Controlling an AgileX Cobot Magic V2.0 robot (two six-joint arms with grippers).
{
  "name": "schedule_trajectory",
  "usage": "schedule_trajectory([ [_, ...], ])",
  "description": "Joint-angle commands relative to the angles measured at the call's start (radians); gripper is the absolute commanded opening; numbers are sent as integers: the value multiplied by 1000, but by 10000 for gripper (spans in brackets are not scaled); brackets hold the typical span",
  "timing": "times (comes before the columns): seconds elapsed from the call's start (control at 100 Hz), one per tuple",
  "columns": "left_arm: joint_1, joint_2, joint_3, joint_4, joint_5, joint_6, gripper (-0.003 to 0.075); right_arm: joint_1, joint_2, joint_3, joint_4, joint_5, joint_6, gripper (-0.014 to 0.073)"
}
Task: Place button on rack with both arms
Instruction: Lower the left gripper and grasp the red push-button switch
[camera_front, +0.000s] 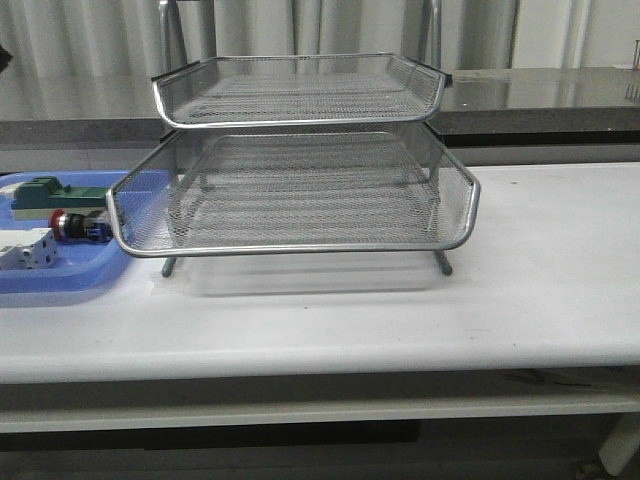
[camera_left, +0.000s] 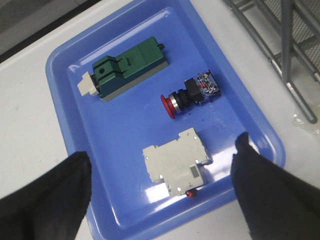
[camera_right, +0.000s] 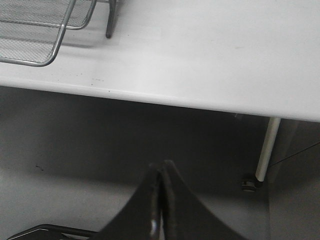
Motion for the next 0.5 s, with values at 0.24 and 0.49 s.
schedule_trajectory([
  [0.24, -3, 262, -341, -86, 110, 245, 549, -4, 5, -24, -11, -50, 0, -67],
  [0.49, -7, 401, -480, -132, 117, 314, 549, -4, 5, -24, -11, -50, 0, -67],
])
